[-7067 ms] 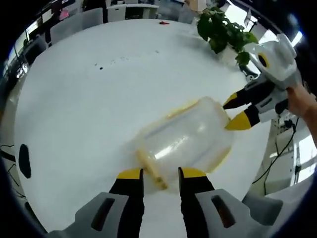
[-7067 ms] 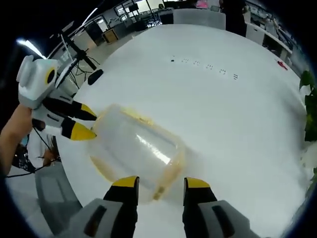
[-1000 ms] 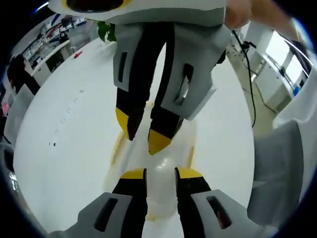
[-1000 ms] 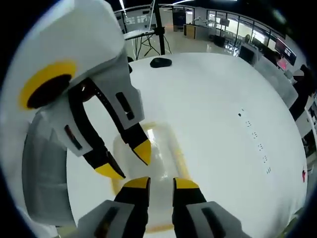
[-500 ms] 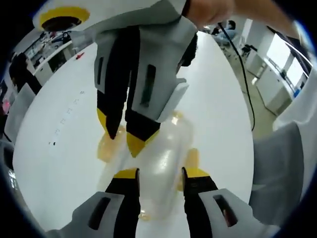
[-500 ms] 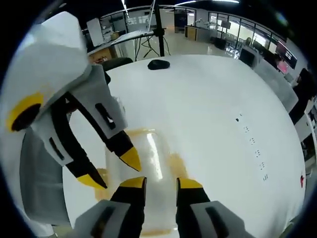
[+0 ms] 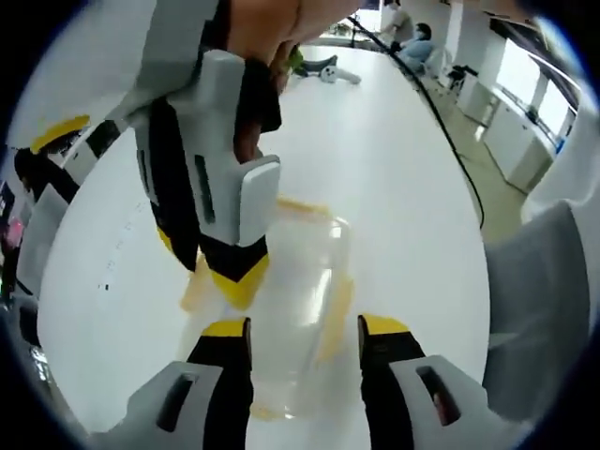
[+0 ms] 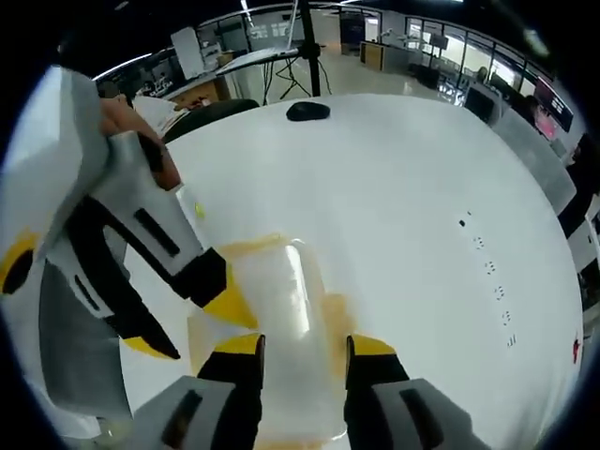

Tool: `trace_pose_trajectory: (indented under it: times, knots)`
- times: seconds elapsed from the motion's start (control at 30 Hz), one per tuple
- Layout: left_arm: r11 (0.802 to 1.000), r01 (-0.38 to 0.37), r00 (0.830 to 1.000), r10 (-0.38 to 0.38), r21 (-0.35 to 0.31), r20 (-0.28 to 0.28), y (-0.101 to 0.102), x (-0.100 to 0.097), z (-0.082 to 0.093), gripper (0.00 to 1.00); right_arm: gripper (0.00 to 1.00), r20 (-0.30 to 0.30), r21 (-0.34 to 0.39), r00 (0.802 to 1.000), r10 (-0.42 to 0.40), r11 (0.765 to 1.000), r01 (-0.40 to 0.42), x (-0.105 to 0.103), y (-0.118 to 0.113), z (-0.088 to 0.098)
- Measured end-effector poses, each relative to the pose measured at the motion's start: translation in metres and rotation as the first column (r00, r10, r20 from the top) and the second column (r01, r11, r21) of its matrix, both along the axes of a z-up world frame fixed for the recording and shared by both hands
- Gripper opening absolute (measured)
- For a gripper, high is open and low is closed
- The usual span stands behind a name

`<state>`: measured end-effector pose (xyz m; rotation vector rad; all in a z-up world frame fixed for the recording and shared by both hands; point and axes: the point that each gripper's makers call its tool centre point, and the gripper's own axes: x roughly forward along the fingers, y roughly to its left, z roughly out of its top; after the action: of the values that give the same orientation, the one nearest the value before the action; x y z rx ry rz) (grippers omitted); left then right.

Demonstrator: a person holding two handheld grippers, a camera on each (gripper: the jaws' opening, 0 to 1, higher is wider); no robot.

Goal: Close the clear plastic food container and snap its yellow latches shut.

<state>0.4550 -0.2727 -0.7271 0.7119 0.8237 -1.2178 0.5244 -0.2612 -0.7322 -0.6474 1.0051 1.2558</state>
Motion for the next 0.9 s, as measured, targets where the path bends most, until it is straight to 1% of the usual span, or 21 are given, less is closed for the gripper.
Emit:
trace_pose_trajectory:
  times: [0.13,0.27,0.3,0.43,0.53,0.67,0.83,0.9]
  knots:
    - [0.999,0.019,0.999,-0.02,0.028,0.045,0.0,0.001,-0.003,0.44,0.34,-0.015,0.004,1.0,-0.002,1.0,0.002,0.002,-0.001,0.0]
    - [0.998,0.032,0.995,-0.037,0.05,0.089,0.001,0.002,-0.005,0.44,0.32,-0.042,0.014,0.999,-0.001,1.0,0.002,-0.001,-0.001,-0.001]
    - [0.997,0.041,0.992,-0.048,0.062,0.115,0.002,0.003,-0.005,0.43,0.32,-0.044,0.016,0.999,0.001,1.0,-0.001,-0.001,-0.001,-0.001]
    - [0.995,0.057,0.983,-0.07,0.081,0.169,0.003,0.005,-0.007,0.41,0.31,-0.047,0.006,0.999,0.024,1.0,-0.024,-0.002,0.001,-0.001]
    - [0.996,0.048,0.98,-0.062,0.08,0.19,0.003,0.004,-0.008,0.4,0.32,-0.059,0.0,0.998,0.037,0.999,-0.037,-0.001,0.001,-0.002]
    - [0.995,0.044,0.974,-0.062,0.087,0.219,0.003,0.005,-0.01,0.4,0.31,-0.058,-0.014,0.996,0.074,0.997,-0.075,-0.002,0.003,-0.003]
    - [0.994,0.028,0.974,-0.051,0.106,0.221,0.003,0.007,-0.01,0.39,0.3,-0.074,-0.031,0.993,0.095,0.995,-0.097,-0.002,0.004,-0.004]
    - [0.995,0.021,0.974,-0.042,0.099,0.221,0.003,0.008,-0.011,0.38,0.3,-0.076,-0.042,0.992,0.105,0.993,-0.108,-0.003,0.004,-0.004]
